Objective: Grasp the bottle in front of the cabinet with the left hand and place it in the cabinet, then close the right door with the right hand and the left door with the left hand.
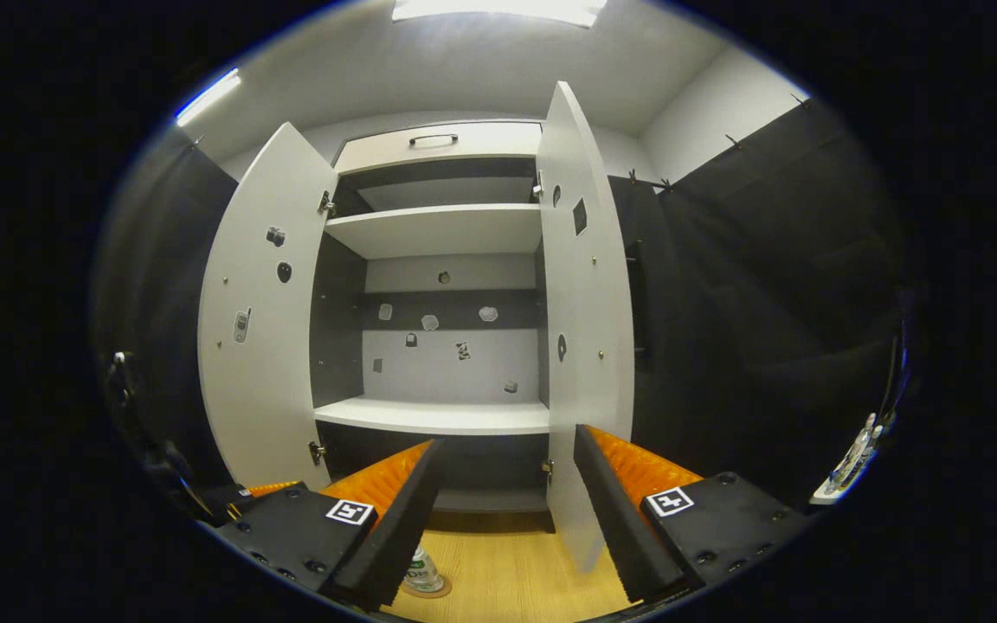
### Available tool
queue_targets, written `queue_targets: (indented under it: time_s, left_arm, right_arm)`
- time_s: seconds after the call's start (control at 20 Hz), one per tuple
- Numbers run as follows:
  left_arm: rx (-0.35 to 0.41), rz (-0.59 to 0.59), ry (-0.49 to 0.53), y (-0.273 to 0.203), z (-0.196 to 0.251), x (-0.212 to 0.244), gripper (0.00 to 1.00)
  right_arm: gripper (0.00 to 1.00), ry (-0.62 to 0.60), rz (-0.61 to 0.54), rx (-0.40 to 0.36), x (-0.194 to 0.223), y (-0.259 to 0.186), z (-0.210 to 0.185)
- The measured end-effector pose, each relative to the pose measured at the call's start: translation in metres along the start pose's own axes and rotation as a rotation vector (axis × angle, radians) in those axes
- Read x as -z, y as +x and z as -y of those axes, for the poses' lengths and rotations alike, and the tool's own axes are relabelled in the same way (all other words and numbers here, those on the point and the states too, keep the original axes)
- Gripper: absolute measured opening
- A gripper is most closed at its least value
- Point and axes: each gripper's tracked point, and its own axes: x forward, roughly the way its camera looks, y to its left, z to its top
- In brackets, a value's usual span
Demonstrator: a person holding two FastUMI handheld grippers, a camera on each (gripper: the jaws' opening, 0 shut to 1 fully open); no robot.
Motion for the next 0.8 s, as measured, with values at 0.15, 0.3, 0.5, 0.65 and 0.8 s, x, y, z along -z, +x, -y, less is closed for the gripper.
queue_targets:
  time_s: [0.15, 0.3, 0.5, 0.65, 0.8]
  left_arm:
    - [-0.025, -0.064, 0.04, 0.014, 0.0, 0.054, 0.95]
    - [-0.012, -0.164, 0.057, 0.019, 0.007, 0.107, 0.95]
    - [-0.041, -0.186, 0.039, 0.028, 0.003, 0.138, 0.95]
    - [-0.076, -0.236, 0.054, 0.031, 0.002, 0.166, 0.95]
    - [-0.123, -0.252, 0.026, 0.027, 0.001, 0.182, 0.95]
  right_arm:
    - [0.98, 0.004, -0.01, 0.026, -0.001, -0.011, 0.01]
    - [0.98, -0.005, -0.032, 0.054, 0.003, -0.019, 0.018]
    - [0.98, -0.005, -0.066, 0.079, 0.007, -0.026, 0.022]
    - [0.98, -0.008, -0.093, 0.052, 0.011, -0.025, 0.02]
    - [0.98, -0.025, -0.101, -0.007, 0.012, -0.019, 0.018]
